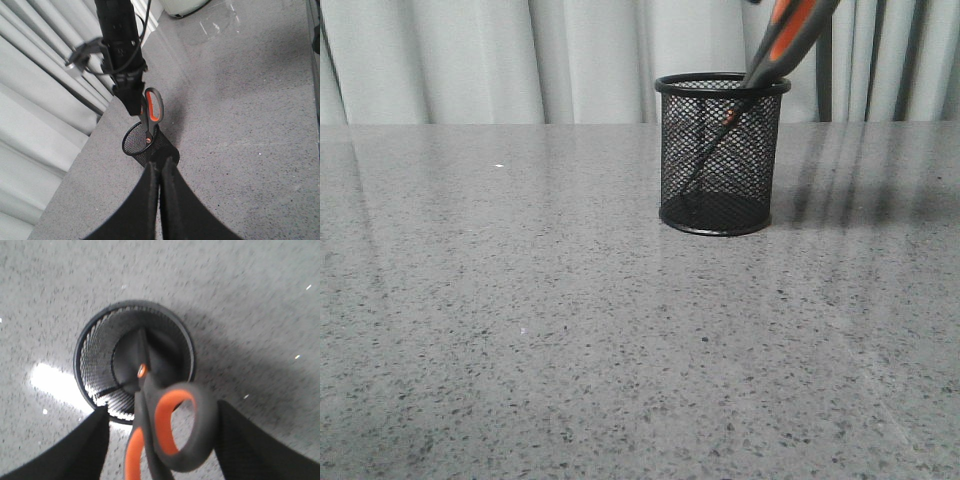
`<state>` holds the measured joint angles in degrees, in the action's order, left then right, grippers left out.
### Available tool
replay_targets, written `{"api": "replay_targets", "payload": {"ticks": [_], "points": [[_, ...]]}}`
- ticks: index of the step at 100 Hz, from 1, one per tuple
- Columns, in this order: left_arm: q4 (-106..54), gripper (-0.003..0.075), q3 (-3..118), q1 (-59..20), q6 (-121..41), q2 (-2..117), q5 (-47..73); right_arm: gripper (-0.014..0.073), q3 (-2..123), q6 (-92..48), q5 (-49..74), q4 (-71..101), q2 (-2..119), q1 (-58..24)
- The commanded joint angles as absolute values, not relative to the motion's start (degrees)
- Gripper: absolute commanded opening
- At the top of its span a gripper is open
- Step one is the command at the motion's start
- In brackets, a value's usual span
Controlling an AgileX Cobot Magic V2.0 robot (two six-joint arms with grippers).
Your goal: Put scissors into bucket
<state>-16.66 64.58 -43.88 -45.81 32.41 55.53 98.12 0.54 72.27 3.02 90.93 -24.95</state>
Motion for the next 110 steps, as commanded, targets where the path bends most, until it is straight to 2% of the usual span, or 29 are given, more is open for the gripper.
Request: {"api": "replay_targets", "payload": {"ticks": [1,13,17,29,41,63,81,99,110], "points": [[-18.3,-0.0021,62.72,-44.08,-44.54,32.96,45.85,0.0437,104.69,0.0,74.85,0.96,88.32,-24.65],[-17.01,-0.0021,57.17,-44.08,-38.35,32.96,31.94,0.0427,112.2,0.0,75.04,0.61,86.12,-24.65],[-16.62,-0.0021,54.91,-44.08,-36.44,32.72,26.08,0.0392,113.67,0.0,74.84,0.61,84.58,-24.65],[-17.04,-0.0021,47.4,-44.08,-32.64,31.81,7.07,0.0173,112.88,0.0,74.42,0.71,78.26,-25.02],[-19.18,-0.0021,39.17,-44.08,-32.64,31.44,-10.79,-0.007,105.13,-1.52,71.01,0.71,69.1,-26.11],[-34.6,-0.0021,26.91,-44.08,-32.64,31.44,-30.52,-0.0045,73.38,-5.85,48.96,-1.16,45.14,-26.76],[-39.59,-0.0021,20.12,-44.08,-32.64,31.44,-33.92,-0.0045,45.32,-5.12,29.15,-7.93,23.32,-26.76],[-39.72,-0.0021,17.41,-44.08,-32.64,31.44,-33.81,-0.0045,29.76,-5.13,12.45,-8.02,7.8,-26.76],[-39.72,-0.0021,17.19,-44.08,-32.64,31.44,-33.56,-0.0045,27.11,-5.13,10.15,-8.02,3.63,-26.76]]}}
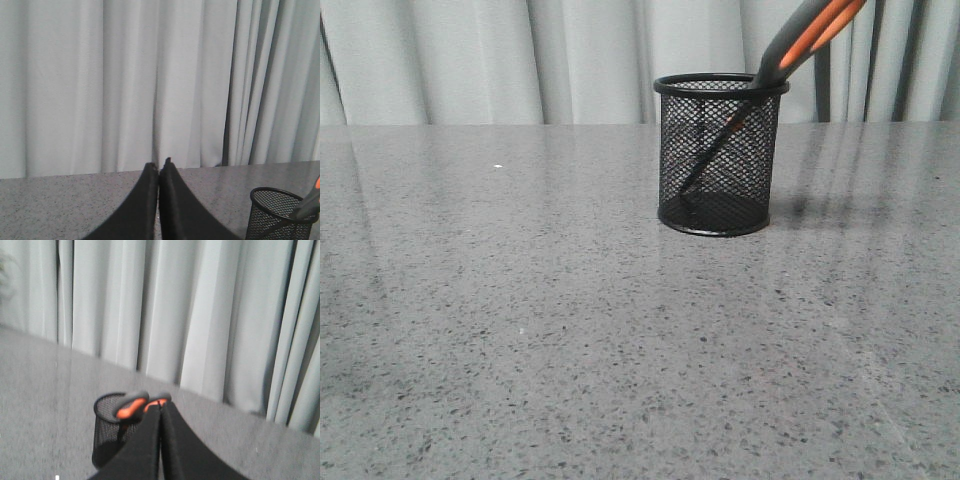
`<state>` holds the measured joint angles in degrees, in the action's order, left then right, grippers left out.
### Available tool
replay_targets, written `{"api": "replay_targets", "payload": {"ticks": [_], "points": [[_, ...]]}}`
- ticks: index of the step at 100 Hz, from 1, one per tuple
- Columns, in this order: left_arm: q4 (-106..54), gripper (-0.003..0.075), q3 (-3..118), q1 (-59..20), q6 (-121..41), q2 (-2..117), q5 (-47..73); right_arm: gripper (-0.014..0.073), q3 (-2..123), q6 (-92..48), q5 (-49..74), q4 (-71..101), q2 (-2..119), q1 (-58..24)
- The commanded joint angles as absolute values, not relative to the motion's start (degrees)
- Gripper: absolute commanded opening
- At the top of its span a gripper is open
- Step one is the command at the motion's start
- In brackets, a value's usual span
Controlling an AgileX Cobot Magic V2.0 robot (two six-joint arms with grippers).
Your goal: Put scissors into bucket
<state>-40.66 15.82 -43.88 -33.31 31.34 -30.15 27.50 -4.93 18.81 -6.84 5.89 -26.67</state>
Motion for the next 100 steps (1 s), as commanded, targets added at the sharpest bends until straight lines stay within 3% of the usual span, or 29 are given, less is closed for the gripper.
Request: {"api": "replay_targets", "payload": {"ticks": [1,100], "points": [[-39.72,-0.0021,17.19,-44.08,-32.64,31.44,-33.56,-0.0045,27.11,-5.13,10.33,-8.02,3.35,-26.76],[-39.57,-0.0021,15.49,-44.08,-32.64,31.44,-33.78,-0.0045,27.11,-5.13,10.17,-8.02,2.67,-26.76]]}}
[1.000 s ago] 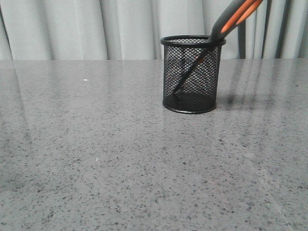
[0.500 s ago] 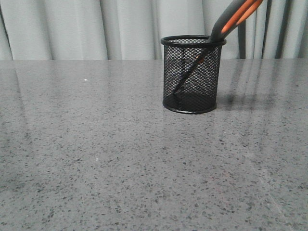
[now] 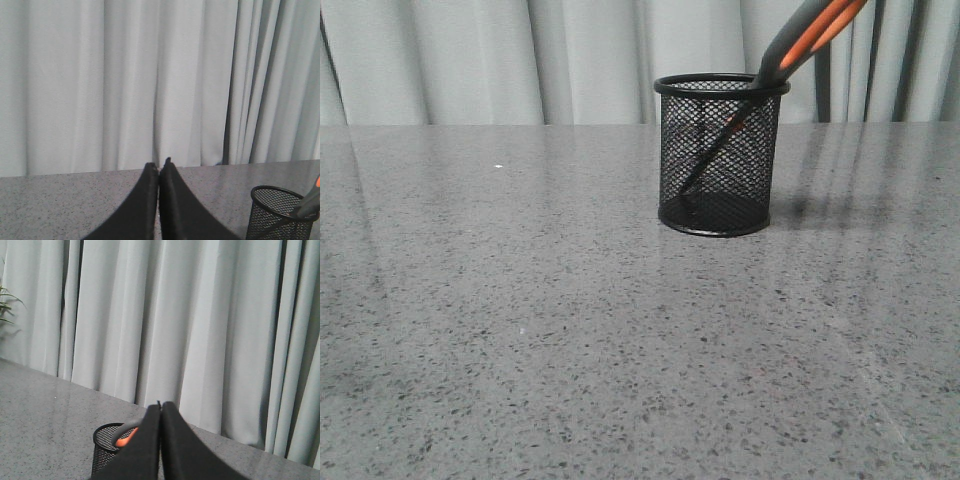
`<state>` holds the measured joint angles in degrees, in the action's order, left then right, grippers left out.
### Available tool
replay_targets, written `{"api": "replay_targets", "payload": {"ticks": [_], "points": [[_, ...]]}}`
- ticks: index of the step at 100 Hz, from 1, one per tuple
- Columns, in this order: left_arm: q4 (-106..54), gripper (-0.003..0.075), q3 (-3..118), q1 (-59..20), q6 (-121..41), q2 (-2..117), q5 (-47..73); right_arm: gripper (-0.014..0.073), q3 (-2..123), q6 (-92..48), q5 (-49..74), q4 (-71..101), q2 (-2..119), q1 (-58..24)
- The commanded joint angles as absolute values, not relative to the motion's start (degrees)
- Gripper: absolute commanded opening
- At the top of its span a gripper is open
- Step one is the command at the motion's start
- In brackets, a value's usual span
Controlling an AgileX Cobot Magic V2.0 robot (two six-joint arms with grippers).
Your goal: Put scissors into bucket
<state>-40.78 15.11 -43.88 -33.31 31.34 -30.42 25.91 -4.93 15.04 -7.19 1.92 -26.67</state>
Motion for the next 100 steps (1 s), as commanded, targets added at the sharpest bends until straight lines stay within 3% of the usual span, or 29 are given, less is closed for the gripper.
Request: {"api": "replay_targets", "payload": {"ticks": [1,33,80,100], "points": [[-39.57,-0.0021,15.17,-44.08,-32.64,31.44,-33.78,-0.0045,27.11,-5.13,10.17,-8.02,2.67,-26.76],[-28.18,-0.0021,5.17,-39.87,-32.44,22.97,-34.07,-0.0045,27.11,-5.13,10.17,-8.02,2.67,-26.76],[-22.45,-0.0021,1.78,-5.05,-29.75,1.62,-0.85,-0.0045,27.11,-5.13,10.17,-8.02,2.67,-26.76],[-20.98,-0.0021,1.03,3.8,-29.62,-1.73,13.5,-0.0045,27.11,-5.13,10.17,-8.02,2.67,-26.76]]}}
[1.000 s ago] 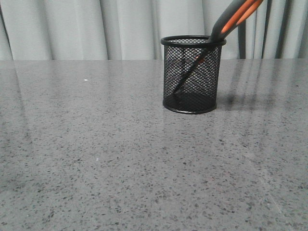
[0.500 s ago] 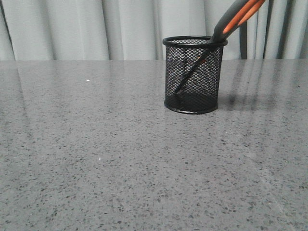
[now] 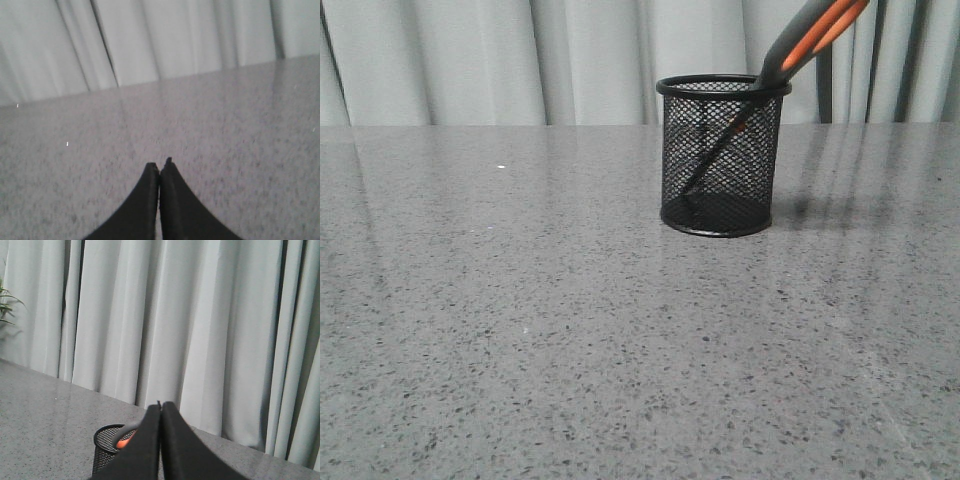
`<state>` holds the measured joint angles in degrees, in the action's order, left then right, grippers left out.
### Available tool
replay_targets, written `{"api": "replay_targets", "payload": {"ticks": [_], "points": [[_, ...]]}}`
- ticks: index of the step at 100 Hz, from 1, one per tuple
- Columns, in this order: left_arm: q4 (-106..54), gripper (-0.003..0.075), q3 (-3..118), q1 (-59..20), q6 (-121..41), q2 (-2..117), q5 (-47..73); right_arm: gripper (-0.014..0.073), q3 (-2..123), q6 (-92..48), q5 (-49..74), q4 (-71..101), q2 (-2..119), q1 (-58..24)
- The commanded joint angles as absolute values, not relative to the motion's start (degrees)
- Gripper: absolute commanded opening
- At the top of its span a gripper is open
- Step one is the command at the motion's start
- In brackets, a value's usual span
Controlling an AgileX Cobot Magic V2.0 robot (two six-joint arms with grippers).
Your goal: Put scissors into bucket
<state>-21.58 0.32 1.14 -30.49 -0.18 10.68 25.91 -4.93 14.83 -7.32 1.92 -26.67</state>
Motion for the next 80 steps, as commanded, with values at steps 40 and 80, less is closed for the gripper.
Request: {"api": "replay_targets", "payload": {"ticks": [40,80], "points": [[-1.0,-0.0021,-1.09,5.56,-4.59,-1.73,15.52,-0.0045,27.11,-5.13,10.17,-8.02,2.67,-26.76],[7.4,-0.0021,-1.56,-3.37,-4.18,-1.73,16.36,-0.0045,27.11,-5.13,10.17,-8.02,2.67,-26.76]]}}
